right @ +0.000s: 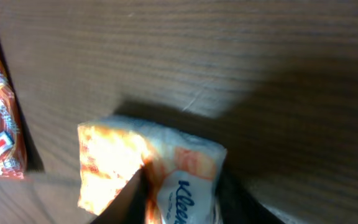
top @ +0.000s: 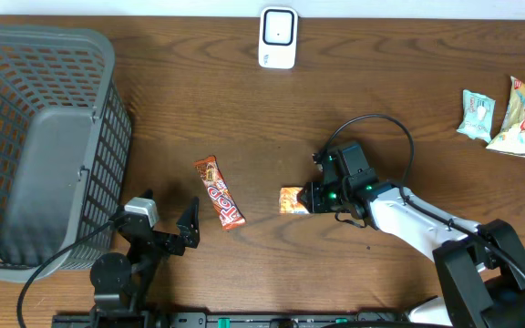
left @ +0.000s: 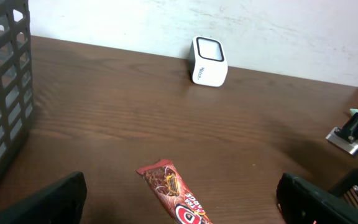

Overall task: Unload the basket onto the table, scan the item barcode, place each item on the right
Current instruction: 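Lift the orange packet and raise it toward the scanner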

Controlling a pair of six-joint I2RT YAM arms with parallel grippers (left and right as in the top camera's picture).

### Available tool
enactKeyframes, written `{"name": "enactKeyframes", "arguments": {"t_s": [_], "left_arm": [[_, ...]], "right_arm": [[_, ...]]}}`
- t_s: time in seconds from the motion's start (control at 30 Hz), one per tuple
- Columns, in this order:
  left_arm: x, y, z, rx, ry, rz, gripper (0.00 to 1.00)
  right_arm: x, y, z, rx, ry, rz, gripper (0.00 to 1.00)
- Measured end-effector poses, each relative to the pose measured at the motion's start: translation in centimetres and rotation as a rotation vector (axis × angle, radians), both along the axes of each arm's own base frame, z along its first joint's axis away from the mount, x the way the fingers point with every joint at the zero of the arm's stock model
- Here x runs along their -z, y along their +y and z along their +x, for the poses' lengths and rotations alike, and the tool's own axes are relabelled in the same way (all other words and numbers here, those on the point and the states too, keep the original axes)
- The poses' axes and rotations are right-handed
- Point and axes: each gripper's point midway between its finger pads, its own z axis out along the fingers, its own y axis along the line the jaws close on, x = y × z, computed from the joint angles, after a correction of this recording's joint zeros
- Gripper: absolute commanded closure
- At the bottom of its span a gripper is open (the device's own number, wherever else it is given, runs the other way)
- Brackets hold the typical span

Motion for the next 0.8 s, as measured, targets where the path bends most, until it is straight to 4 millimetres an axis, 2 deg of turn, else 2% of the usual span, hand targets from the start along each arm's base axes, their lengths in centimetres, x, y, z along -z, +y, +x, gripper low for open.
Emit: {"name": "enactKeyframes", "arguments": {"t_s": [0.07,0.3,0.4,0.5,0.63,0.8], "left_arm": [[0.0,0.0,0.0,0.000,0.000,0.000,0.02],[0.0,0.0,0.0,0.000,0.000,0.000,0.02],[0.0,0.0,0.0,0.000,0.000,0.000,0.02],[0.0,0.0,0.0,0.000,0.000,0.000,0.02],[0.0,0.0,0.0,0.000,0.000,0.000,0.02],[0.0,0.0,0.0,0.000,0.000,0.000,0.02]], "right_arm": [[0.0,0.0,0.2,0.012,-0.001,0.004,0.99],[-0.3,0.4,0.4,0.012,0.000,0.031,0.99],[-0.8,0.9,0.0,0.003,0.052,0.113,0.99],[-2.4,1.3,-0.1,0.025,0.132,0.271,0.99],[-5.6,1.4,0.0,0.063,0.264,0.506,0.98],[-8.1,1.5,-1.7,0.117,0.497,0.686,0.99]]}}
